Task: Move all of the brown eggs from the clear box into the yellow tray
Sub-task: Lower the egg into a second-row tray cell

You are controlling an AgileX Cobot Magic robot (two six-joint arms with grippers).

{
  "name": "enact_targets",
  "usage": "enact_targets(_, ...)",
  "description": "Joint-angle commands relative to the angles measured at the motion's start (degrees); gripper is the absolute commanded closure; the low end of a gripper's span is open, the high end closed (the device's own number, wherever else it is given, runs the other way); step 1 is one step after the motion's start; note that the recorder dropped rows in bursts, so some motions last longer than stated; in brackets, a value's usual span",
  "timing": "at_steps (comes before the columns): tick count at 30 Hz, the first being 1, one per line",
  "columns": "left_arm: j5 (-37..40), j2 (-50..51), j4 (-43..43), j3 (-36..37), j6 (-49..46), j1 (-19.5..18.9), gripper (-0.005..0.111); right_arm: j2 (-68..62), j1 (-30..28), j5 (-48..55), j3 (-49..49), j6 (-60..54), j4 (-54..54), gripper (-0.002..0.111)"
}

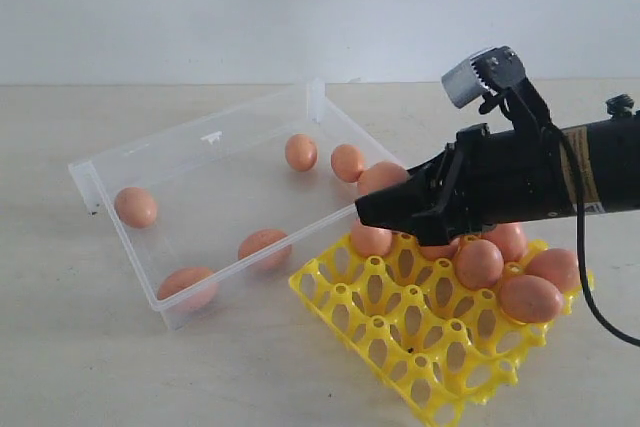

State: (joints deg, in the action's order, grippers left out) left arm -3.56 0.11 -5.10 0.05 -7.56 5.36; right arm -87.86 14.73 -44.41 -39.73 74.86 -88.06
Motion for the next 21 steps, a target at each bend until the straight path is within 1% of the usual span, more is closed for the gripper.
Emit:
enact_targets(1,0.2,-0.1,0.0,-0.1,0.0,-0.2,0.111,-0.2,-0.4,1.7,0.0,-3.5,-0.8,0.109)
enact_targets(4,0.2,-0.1,0.0,-0.1,0.0,-0.2,0.111,-1.3,-0.4,4.0,1.9,-7.0,0.6,0.109)
enact_targets(7,0.2,-0.1,0.0,-0.1,0.0,-0.2,0.111,-1.7,-0.4,-2.0,4.5,-13.7,2.2,0.109)
enact_targets(10,0.2,-0.1,0.1,-0.1,0.0,-0.2,0.111,-2.4,-0.4,1.4,7.1,-18.1,7.7,0.109)
enact_targets(13,0.5,-0.1,0.2,-0.1,0.0,-0.2,0.111,-2.6,-0.5,-1.5,7.8,-20.5,9.2,0.109)
enact_targets(18,0.6,-0.1,6.3,-0.1,0.0,-0.2,0.111,-2.7,-0.5,1.3,7.8,-26.7,15.5,0.109)
enact_targets(21,0.6,-0.1,7.3,-0.1,0.0,-0.2,0.111,-4.7,-0.5,2.0,7.8,-31.0,20.0,0.109)
